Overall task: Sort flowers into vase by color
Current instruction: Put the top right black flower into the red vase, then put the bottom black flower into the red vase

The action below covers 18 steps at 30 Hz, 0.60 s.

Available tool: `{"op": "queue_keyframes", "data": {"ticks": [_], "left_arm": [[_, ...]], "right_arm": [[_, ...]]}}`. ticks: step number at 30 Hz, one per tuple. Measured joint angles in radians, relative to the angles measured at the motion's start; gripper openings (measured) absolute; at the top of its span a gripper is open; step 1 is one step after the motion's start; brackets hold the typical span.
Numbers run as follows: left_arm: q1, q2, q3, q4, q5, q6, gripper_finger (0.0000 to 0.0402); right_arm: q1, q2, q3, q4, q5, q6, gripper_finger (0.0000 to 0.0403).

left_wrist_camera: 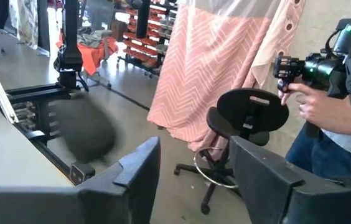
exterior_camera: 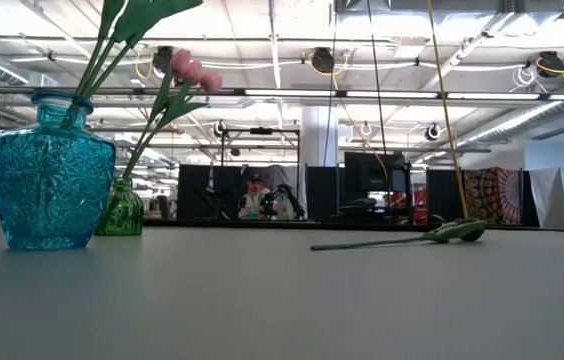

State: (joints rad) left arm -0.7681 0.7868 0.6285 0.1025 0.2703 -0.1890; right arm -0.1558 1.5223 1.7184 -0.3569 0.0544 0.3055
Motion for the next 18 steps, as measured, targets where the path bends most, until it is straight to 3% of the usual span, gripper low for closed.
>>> {"op": "queue_keyframes", "data": {"ticks": [18], "left_arm": [[0.0,-0.227,0.001,-0.09,-0.091,-0.013,0.0201]], "right_arm": [[0.0,0.0,0.0,0.0,0.0,0.0,0.0199]]}}
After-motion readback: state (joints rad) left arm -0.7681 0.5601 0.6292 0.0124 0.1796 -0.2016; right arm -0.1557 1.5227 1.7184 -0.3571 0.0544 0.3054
